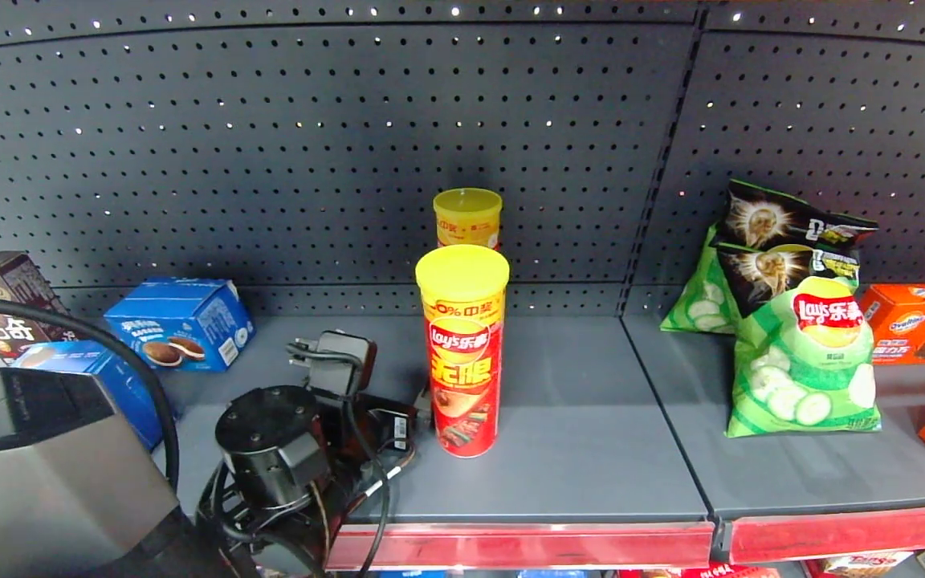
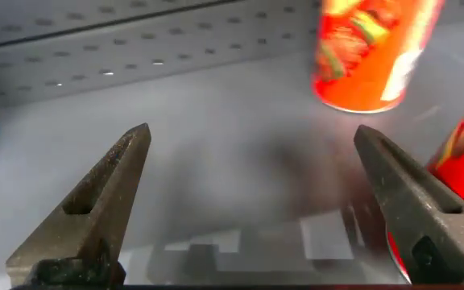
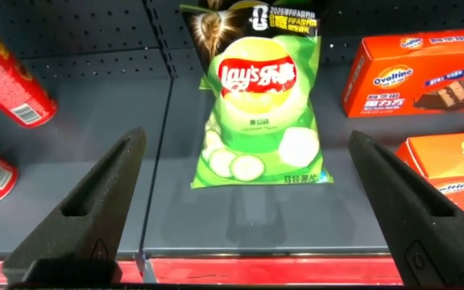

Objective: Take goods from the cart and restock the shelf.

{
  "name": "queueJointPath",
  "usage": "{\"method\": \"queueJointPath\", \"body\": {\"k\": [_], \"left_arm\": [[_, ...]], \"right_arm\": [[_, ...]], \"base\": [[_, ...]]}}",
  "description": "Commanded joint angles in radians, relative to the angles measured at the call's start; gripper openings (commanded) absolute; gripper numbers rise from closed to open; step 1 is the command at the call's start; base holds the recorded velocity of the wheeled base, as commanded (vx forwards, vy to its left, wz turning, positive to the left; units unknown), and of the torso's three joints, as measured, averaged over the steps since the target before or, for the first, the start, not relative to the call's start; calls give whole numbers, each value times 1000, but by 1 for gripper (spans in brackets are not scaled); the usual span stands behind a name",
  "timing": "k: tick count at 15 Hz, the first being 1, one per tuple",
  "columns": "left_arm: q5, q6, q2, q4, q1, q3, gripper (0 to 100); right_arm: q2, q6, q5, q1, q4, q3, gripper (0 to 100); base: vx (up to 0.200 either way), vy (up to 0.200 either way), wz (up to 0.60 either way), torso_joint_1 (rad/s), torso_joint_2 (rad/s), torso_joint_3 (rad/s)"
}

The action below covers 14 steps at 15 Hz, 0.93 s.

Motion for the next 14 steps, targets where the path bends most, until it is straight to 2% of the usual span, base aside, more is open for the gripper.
{"method": "queueJointPath", "body": {"k": [1,5,6,7,12,14], "left_arm": [[0,0,31,-1,-10,-15,100],[14,-3,35,-1,9,-15,100],[23,-11,35,-1,13,-13,100],[68,-39,15,-1,41,-18,100],[83,-35,-206,-1,58,-13,100],[132,-40,-347,-1,79,27,100]], "right_arm": [[-2,0,-1,-1,0,7,100],[-1,0,0,-2,-2,9,100],[-1,0,-1,-2,0,7,100],[1,0,-1,-10,-2,3,100],[22,0,-1,-15,-2,1,100],[30,0,-1,-25,-2,0,100]], "base": [[0,0,0,0,0,0],[0,0,0,0,0,0],[0,0,0,0,0,0],[0,0,0,0,0,0],[0,0,0,0,0,0],[0,0,0,0,0,0]]}}
